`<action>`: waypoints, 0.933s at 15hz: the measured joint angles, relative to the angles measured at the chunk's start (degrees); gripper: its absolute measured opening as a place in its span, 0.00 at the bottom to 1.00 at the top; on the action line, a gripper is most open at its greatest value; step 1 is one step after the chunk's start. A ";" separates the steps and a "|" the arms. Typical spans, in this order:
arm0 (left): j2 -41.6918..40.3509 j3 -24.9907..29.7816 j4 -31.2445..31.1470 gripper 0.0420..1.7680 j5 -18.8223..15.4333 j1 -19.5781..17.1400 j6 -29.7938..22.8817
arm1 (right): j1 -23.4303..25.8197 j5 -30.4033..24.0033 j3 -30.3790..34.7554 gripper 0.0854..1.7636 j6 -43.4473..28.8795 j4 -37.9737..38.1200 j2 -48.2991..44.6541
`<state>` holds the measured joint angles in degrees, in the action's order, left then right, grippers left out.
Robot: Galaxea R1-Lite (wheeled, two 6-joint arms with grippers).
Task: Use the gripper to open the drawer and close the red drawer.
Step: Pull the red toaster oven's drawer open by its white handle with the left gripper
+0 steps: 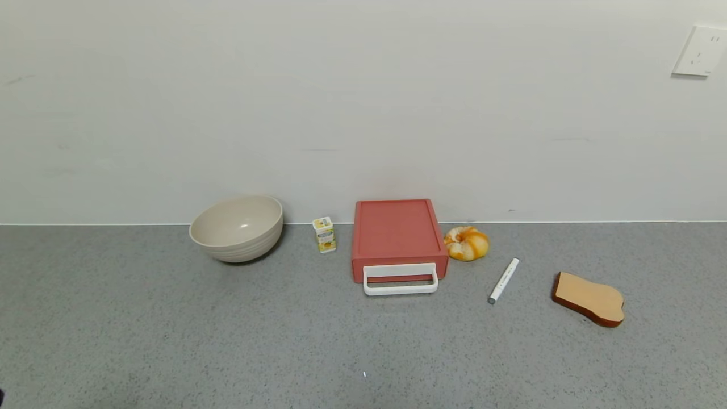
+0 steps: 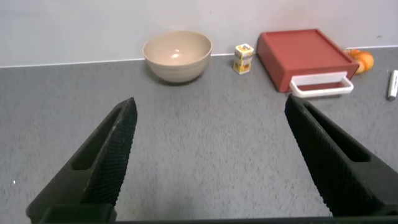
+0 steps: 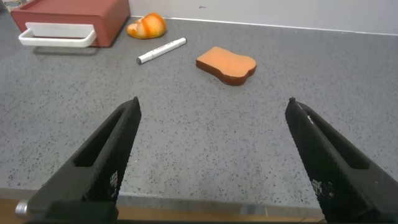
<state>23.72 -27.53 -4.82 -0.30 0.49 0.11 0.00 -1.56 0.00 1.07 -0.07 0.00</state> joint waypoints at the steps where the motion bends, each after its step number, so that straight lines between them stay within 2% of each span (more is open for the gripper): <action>1: 4.22 -3.61 0.02 0.97 -0.05 0.00 -0.04 | 0.00 0.00 0.00 0.97 0.00 0.00 0.00; 5: 22.33 -19.10 -1.35 0.97 -0.24 -0.24 -1.48 | 0.00 0.00 0.00 0.97 0.02 0.00 0.00; 8: 34.55 -30.32 -7.97 0.97 -0.22 0.37 -2.65 | 0.00 0.00 0.00 0.97 0.00 0.00 0.00; 11: 46.07 -41.92 -18.60 0.97 1.79 3.95 -4.68 | 0.00 0.00 0.00 0.97 0.02 0.00 0.00; 14: 56.60 -52.37 -26.11 0.97 3.99 9.53 -10.03 | 0.00 0.02 0.00 0.97 -0.02 0.00 0.00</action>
<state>80.32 -79.90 -30.93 3.68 10.02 -9.92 0.00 -1.54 0.00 1.05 -0.07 0.00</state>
